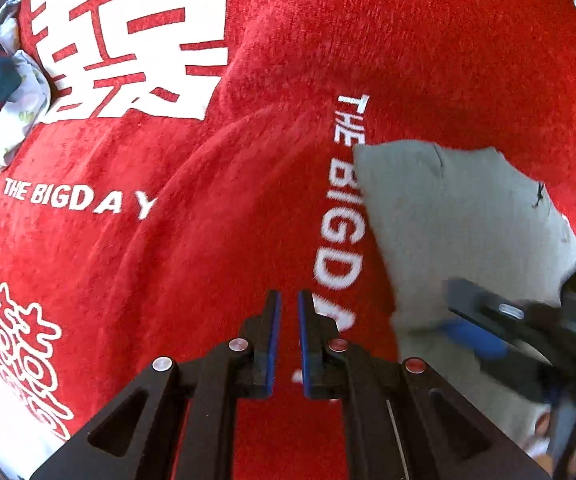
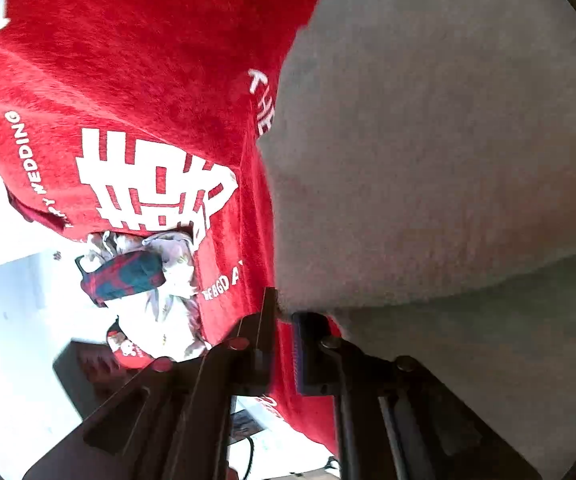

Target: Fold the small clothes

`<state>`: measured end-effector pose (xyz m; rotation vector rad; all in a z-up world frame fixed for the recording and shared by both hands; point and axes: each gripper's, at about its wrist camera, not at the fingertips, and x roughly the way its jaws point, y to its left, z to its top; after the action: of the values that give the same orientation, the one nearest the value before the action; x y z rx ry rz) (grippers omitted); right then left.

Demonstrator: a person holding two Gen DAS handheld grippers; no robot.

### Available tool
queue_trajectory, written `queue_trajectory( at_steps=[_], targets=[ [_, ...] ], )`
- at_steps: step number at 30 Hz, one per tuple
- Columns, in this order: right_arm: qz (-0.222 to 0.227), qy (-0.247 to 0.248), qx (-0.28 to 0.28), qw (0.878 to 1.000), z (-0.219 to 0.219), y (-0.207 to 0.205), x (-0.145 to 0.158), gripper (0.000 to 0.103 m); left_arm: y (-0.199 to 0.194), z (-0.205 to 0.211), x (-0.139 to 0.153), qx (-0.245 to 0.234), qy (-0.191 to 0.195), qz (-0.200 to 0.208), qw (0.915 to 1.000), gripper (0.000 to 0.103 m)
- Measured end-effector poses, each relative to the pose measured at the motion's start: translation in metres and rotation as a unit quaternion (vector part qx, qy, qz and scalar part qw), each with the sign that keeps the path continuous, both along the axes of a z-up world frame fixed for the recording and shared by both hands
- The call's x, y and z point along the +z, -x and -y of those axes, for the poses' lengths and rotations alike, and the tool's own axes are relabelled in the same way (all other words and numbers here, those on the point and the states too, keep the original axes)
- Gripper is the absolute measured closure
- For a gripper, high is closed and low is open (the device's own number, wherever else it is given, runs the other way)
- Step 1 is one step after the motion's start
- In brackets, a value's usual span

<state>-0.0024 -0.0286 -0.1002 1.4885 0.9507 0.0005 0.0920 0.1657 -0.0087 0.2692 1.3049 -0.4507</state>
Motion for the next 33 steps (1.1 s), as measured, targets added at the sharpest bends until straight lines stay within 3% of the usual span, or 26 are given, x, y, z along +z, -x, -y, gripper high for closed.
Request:
queue_trajectory(
  at_steps=[5,6,8,10,12,15,18,19,20,23,25,27,28,30,33],
  targets=[
    [-0.031,-0.006,0.024,0.999,-0.017,-0.004,-0.015,0.094,-0.002,-0.013,0.001,0.001,-0.012,-0.003,0.9999,0.093],
    [-0.036,-0.003,0.035,0.999,-0.017,-0.001,-0.012,0.085,-0.002,-0.012,0.000,0.003,-0.013,-0.005,0.9999,0.093],
    [-0.035,0.026,0.064,0.997,-0.013,0.012,0.004,0.078,0.000,-0.008,-0.001,0.005,-0.009,-0.009,0.9999,0.093],
    [-0.038,0.092,0.073,0.992,0.004,0.034,0.027,0.078,0.004,0.002,0.000,0.000,-0.002,-0.011,0.9999,0.093],
    [-0.056,0.166,0.055,0.983,0.034,0.057,0.047,0.078,0.009,0.014,0.002,-0.011,0.005,-0.010,0.9999,0.093],
    [-0.104,0.267,-0.006,0.958,0.098,0.098,0.071,0.078,0.018,0.042,0.005,-0.039,0.020,-0.005,0.9990,0.093],
    [-0.155,0.314,-0.058,0.935,0.142,0.122,0.080,0.078,0.025,0.065,0.005,-0.055,0.030,0.001,0.9980,0.093],
    [-0.175,0.315,-0.081,0.929,0.158,0.134,0.080,0.077,0.027,0.073,0.004,-0.058,0.031,0.003,0.9978,0.093],
    [-0.179,0.301,-0.100,0.931,0.169,0.143,0.078,0.075,0.029,0.081,0.001,-0.061,0.028,0.003,0.9977,0.093],
    [-0.190,0.224,-0.154,0.943,0.190,0.176,0.061,0.075,0.035,0.099,-0.019,-0.069,-0.004,0.002,0.9976,0.093],
    [-0.190,0.180,-0.178,0.949,0.195,0.190,0.047,0.066,0.038,0.102,-0.027,-0.065,-0.018,-0.002,0.9977,0.093],
    [-0.170,0.156,-0.189,0.954,0.198,0.192,0.037,0.065,0.041,0.102,-0.027,-0.062,-0.019,0.010,0.9979,0.093],
    [-0.155,0.154,-0.196,0.956,0.201,0.192,0.035,0.067,0.042,0.104,-0.027,-0.063,-0.023,0.011,0.9977,0.093],
    [-0.142,0.157,-0.196,0.957,0.207,0.190,0.033,0.096,0.044,0.107,-0.025,-0.062,-0.029,0.011,0.9976,0.093],
    [-0.170,0.170,-0.172,0.955,0.204,0.188,0.034,0.096,0.045,0.108,-0.023,-0.060,-0.030,0.008,0.9977,0.093]
  ],
)
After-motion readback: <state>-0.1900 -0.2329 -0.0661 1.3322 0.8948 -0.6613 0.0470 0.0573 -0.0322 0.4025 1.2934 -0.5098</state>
